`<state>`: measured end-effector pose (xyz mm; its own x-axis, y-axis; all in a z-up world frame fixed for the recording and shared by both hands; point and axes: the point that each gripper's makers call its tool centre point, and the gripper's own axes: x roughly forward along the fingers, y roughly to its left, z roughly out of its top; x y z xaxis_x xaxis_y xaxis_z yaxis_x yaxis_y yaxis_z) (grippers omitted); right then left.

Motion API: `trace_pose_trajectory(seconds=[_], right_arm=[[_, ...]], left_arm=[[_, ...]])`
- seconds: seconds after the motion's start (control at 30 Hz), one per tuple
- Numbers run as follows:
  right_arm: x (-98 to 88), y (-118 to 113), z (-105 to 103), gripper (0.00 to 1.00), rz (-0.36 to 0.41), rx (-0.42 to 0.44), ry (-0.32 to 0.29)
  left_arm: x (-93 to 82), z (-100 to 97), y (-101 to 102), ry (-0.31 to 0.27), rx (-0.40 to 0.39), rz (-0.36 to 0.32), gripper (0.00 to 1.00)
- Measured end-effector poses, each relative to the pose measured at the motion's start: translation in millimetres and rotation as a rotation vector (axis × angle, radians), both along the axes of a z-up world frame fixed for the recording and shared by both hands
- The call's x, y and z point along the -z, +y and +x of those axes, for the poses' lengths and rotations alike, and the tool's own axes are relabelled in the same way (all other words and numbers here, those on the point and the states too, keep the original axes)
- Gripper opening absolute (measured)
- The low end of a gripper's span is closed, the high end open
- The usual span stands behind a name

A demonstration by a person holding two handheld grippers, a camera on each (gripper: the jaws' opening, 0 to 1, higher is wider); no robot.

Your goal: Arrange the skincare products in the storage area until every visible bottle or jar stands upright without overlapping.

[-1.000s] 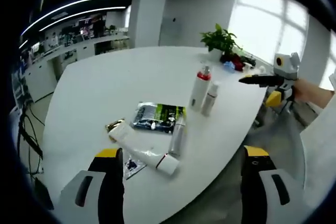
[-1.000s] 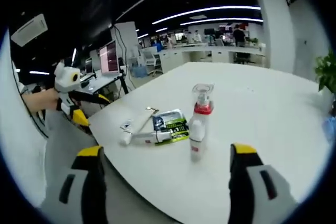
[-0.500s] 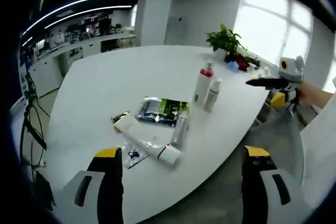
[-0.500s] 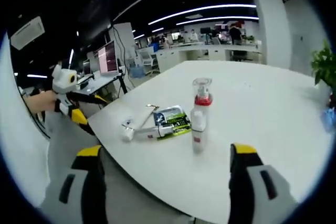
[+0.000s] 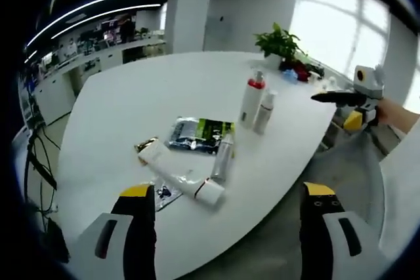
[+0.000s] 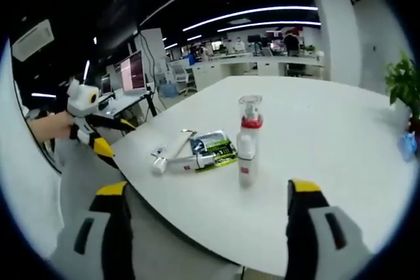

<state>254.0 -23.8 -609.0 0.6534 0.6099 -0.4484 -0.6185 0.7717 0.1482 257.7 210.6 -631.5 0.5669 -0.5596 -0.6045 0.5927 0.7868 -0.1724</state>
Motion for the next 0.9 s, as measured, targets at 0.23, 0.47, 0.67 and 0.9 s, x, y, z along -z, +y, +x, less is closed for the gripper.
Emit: trace_pose_trajectory(seconds=[0.23,0.47,0.67,0.9], right_arm=[[-0.2,-5,1,0.98,0.014,0.018,0.001],[4.3,-3,0,0.98,0.015,0.014,0.014],[7.2,-2,4,0.98,0.024,0.013,0.021],[9.4,-3,11,0.97,0.033,0.021,0.026]], left_arm=[[1.9,2.0,-11,0.003,0.033,0.008,0.88],[5.3,8.2,-20,0.005,0.053,0.025,0.83],[10.4,12.9,-24,0.010,0.073,0.043,0.77],[17.2,20.0,-30,0.027,0.079,0.031,0.71]])
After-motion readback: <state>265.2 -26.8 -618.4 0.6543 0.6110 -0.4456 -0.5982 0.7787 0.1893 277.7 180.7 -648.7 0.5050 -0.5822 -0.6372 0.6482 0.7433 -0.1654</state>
